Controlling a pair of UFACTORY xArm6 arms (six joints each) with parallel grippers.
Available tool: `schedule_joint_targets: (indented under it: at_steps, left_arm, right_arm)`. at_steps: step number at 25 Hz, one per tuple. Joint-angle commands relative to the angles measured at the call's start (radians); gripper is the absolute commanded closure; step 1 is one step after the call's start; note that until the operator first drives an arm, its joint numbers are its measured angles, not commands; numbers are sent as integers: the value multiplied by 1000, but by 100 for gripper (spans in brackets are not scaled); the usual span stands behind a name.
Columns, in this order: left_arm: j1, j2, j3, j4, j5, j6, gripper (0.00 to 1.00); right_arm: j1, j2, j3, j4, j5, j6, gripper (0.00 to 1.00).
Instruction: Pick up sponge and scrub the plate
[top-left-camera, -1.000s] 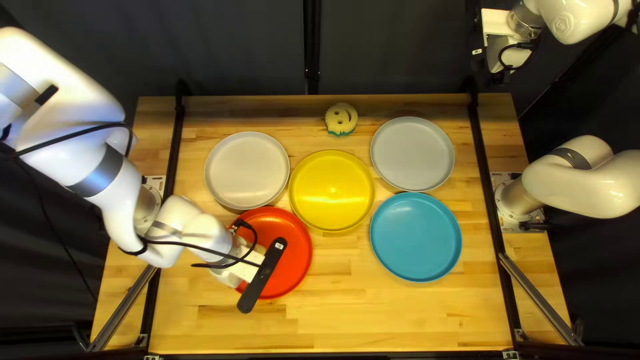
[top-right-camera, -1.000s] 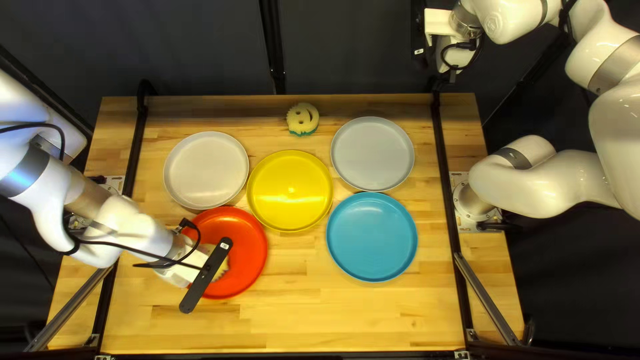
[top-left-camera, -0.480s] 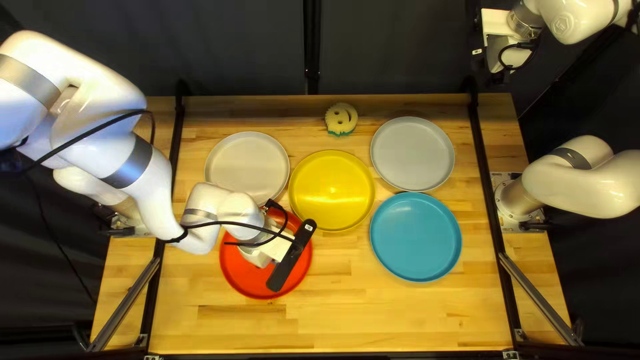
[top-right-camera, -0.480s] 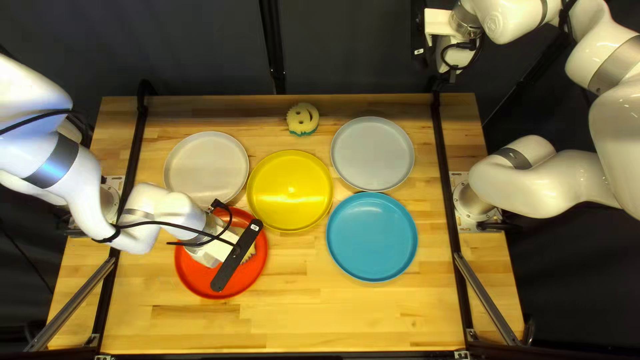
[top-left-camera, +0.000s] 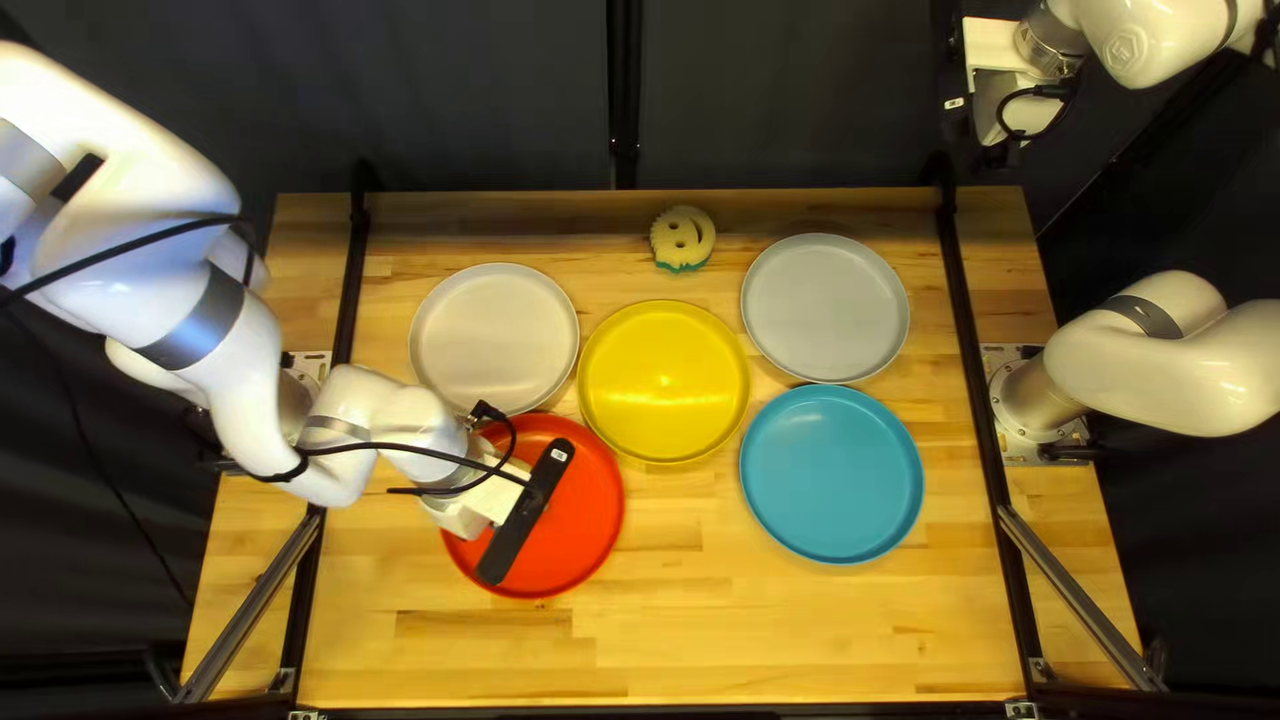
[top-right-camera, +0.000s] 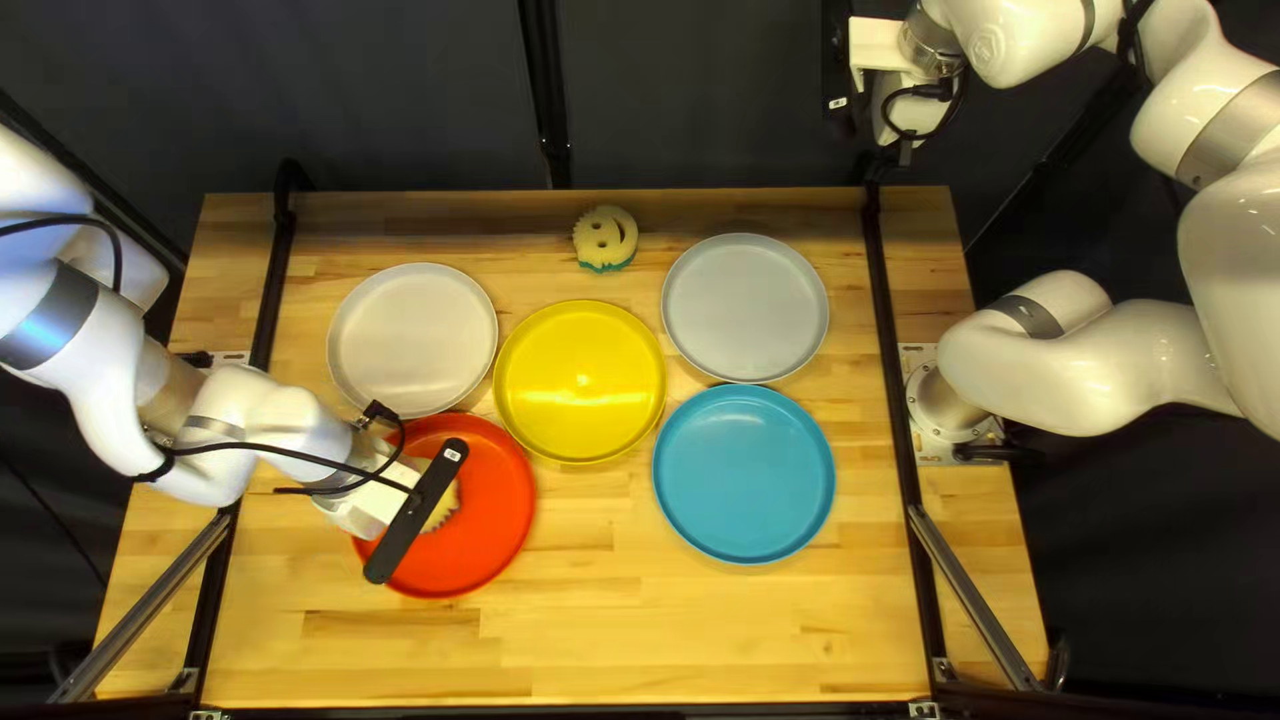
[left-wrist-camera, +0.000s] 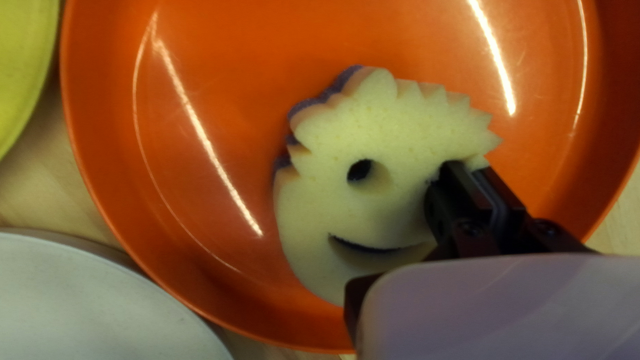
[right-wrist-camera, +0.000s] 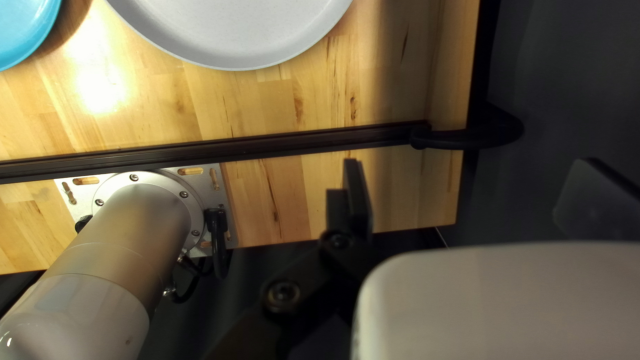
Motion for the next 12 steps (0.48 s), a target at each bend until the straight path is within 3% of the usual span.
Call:
schedule_joint_targets:
  at_steps: [1, 7, 12]
  left_arm:
    - [61, 14, -40, 6, 27, 53, 100]
    - [173, 85, -112, -53, 32, 230, 100]
    - [189, 138, -163, -79, 26, 288, 100]
  right_arm:
    - [0, 0, 0, 0, 0, 0, 0]
    - [0, 0, 0, 0, 0, 0, 0]
    - [0, 0, 0, 0, 0, 0, 0]
